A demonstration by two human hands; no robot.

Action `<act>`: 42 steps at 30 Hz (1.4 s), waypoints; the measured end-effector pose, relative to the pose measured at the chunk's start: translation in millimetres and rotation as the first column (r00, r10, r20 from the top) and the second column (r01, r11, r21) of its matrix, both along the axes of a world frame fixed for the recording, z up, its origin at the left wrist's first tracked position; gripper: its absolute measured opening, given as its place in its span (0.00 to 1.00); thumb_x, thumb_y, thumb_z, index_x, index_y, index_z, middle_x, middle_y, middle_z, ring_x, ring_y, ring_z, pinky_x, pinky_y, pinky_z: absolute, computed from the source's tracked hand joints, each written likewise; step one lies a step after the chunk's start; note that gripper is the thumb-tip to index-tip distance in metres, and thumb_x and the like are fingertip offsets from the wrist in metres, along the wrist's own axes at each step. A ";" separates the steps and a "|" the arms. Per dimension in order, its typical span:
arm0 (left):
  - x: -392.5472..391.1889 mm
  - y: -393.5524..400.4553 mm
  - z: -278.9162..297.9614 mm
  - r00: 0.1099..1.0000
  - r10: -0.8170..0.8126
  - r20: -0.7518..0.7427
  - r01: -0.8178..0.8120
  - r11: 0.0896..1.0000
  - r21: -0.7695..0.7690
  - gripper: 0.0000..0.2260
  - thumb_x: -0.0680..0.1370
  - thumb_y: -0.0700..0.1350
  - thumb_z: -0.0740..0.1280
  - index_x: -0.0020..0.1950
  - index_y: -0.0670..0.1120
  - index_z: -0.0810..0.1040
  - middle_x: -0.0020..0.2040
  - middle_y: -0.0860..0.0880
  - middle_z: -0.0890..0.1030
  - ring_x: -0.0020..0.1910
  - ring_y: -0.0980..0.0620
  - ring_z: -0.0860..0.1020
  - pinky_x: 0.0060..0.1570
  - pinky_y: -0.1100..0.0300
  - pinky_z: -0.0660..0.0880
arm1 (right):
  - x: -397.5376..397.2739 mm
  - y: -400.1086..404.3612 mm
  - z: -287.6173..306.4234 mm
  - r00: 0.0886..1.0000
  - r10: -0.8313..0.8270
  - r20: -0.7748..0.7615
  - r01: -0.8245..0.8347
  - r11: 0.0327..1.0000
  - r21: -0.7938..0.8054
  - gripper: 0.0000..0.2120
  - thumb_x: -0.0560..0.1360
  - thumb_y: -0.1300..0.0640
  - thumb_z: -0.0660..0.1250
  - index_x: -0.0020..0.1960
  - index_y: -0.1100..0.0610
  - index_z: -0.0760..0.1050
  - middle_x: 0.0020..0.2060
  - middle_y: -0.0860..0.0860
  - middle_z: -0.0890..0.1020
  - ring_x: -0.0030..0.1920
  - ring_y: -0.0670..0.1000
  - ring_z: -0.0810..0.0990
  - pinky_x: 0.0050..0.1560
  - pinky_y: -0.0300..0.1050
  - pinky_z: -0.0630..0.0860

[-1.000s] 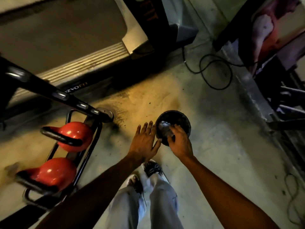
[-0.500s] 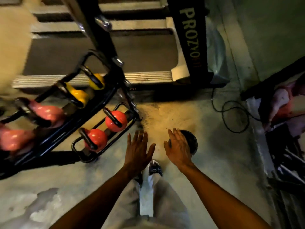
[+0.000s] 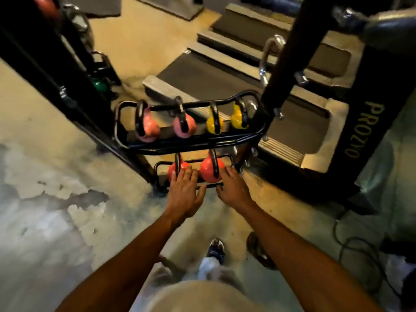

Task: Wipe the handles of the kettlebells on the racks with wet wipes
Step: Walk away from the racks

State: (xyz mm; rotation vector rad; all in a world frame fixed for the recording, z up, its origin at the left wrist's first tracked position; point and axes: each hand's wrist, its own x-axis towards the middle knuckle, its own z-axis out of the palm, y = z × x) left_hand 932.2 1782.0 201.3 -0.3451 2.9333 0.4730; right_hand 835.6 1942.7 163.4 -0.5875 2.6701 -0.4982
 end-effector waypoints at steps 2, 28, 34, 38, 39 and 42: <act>15.6 -22.7 6.6 0.999 0.044 -0.011 -0.044 0.999 0.003 0.39 0.80 0.63 0.43 0.79 0.39 0.69 0.79 0.37 0.68 0.81 0.39 0.64 0.81 0.40 0.52 | 2.2 -21.5 7.0 0.999 0.014 0.042 -0.016 0.999 0.050 0.35 0.75 0.51 0.68 0.80 0.53 0.63 0.72 0.58 0.72 0.71 0.64 0.72 0.69 0.56 0.74; 333.2 -381.6 3.4 0.735 0.670 -0.103 -0.664 0.742 0.091 0.36 0.84 0.66 0.41 0.84 0.45 0.58 0.85 0.42 0.57 0.84 0.42 0.55 0.82 0.42 0.49 | 247.2 -468.2 42.6 0.787 0.596 -0.161 -0.594 0.802 0.061 0.34 0.85 0.42 0.57 0.85 0.55 0.52 0.84 0.55 0.54 0.84 0.56 0.53 0.82 0.54 0.54; 391.1 -464.2 -16.9 0.586 0.806 -0.080 -0.809 0.588 0.003 0.35 0.84 0.65 0.44 0.85 0.45 0.57 0.85 0.42 0.54 0.84 0.41 0.52 0.82 0.37 0.47 | 291.2 -592.2 12.5 0.602 0.773 -0.202 -0.766 0.630 0.127 0.35 0.85 0.40 0.55 0.85 0.57 0.52 0.84 0.60 0.53 0.84 0.59 0.50 0.83 0.57 0.49; 411.6 -537.2 -35.9 0.501 0.865 -0.026 -0.866 0.501 -0.007 0.37 0.83 0.66 0.42 0.85 0.45 0.54 0.85 0.42 0.51 0.85 0.42 0.51 0.82 0.38 0.46 | 309.8 -685.4 -6.5 0.540 0.824 -0.172 -0.814 0.563 0.141 0.35 0.85 0.39 0.54 0.85 0.57 0.52 0.84 0.59 0.54 0.84 0.61 0.50 0.82 0.59 0.49; 415.2 -561.3 -41.1 0.478 0.878 -0.012 -0.878 0.478 -0.013 0.37 0.83 0.66 0.42 0.85 0.45 0.54 0.85 0.42 0.51 0.85 0.42 0.51 0.82 0.38 0.46 | 312.8 -714.4 -12.8 0.529 0.836 -0.147 -0.826 0.547 0.138 0.35 0.85 0.39 0.53 0.85 0.57 0.51 0.84 0.59 0.53 0.84 0.61 0.49 0.82 0.58 0.49; 420.1 -624.2 -43.2 0.400 0.915 0.050 -0.916 0.401 -0.019 0.37 0.83 0.66 0.41 0.85 0.44 0.55 0.85 0.41 0.53 0.84 0.41 0.52 0.82 0.38 0.46 | 317.7 -790.3 -25.1 0.494 0.867 -0.064 -0.857 0.498 0.136 0.36 0.85 0.39 0.53 0.85 0.56 0.48 0.85 0.58 0.50 0.84 0.60 0.47 0.83 0.59 0.48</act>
